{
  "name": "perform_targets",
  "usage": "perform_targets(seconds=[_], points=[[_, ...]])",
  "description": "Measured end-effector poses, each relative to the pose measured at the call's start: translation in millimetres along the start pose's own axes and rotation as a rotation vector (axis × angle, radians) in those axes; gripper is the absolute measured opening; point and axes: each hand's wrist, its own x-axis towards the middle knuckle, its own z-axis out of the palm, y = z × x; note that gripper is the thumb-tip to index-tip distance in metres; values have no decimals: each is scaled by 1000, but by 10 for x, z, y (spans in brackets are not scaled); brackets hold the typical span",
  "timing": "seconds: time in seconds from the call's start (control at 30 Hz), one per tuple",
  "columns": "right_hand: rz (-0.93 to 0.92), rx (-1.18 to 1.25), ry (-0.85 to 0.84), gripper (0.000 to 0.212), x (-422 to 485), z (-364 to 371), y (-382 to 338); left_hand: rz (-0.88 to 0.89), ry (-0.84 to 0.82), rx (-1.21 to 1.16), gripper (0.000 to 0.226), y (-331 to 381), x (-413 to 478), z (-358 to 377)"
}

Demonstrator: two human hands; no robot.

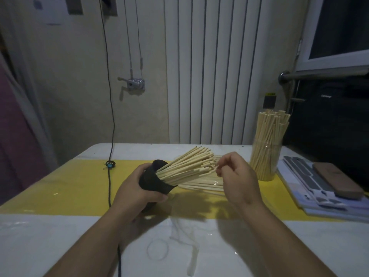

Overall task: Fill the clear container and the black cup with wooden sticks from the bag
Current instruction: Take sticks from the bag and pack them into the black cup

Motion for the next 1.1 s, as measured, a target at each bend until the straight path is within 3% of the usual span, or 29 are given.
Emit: perform_targets(seconds=[0.23, 0.43, 0.53, 0.67, 0.8, 1.1], points=[[23, -290, -238, 28, -14, 28, 27, -22, 34, -26, 76, -43, 26, -1], [101, -357, -376, 23, 0, 84, 91, -26, 43, -25, 78, -45, 31, -9], [129, -457, -536, 19, 4, 158, 209, -28, 46, -30, 78, -50, 35, -13], [64, -668, -723, 52, -44, 283, 386, -29, 47, -28, 81, -66, 42, -16], [36, -876, -699, 61, 18, 306, 525, -27, 37, -35, 80, -57, 37, -21], [40, -924, -547, 48, 28, 356, 542, -27, 37, -33, 78, -48, 37, -15]])
